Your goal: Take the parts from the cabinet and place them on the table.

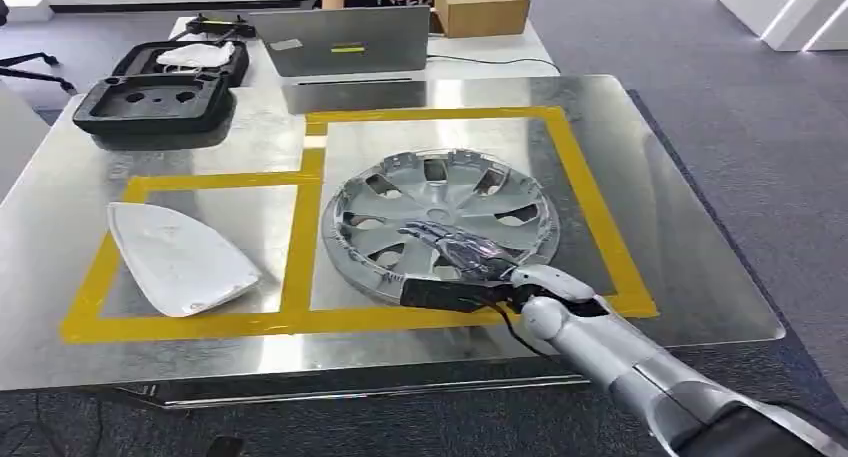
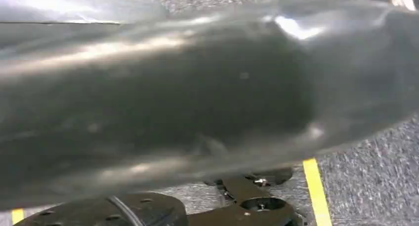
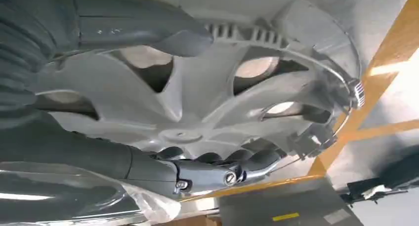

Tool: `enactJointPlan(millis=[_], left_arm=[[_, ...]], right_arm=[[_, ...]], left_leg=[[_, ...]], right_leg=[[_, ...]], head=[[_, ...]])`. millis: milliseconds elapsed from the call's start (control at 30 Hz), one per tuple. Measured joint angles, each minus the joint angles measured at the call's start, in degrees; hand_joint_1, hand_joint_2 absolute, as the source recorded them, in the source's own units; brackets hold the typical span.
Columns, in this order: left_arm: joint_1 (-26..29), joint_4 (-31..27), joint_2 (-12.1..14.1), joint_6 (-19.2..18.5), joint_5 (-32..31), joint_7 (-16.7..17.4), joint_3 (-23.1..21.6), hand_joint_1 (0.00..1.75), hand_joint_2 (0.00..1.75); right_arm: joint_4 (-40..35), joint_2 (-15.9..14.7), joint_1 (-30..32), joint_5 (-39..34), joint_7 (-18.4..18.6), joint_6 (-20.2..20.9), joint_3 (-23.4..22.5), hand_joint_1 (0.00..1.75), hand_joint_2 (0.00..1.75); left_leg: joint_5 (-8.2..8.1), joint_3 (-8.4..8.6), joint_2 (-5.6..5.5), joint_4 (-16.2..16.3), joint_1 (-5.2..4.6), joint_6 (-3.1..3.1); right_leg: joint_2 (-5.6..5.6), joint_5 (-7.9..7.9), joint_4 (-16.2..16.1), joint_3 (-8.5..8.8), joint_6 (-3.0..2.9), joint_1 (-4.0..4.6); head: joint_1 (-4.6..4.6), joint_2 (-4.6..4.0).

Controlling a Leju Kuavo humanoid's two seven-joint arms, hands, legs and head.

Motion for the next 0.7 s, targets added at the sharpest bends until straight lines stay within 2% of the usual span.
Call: enactJointPlan(millis=[700], left_arm=[[0.24, 0.00, 0.13, 0.94, 1.46, -1.12, 2.40, 0.00, 0.00]], right_arm=[[-19.99, -10.41, 5.85, -3.76, 0.70, 0.98, -0.42, 0.00, 1.75]], left_leg=[[-0.01, -0.02, 0.00, 0.00, -0.01, 0.00]], right_leg=[[0.00, 0.00, -0.01, -0.04, 0.00, -0.01]], head=[[-0.04, 0.00]])
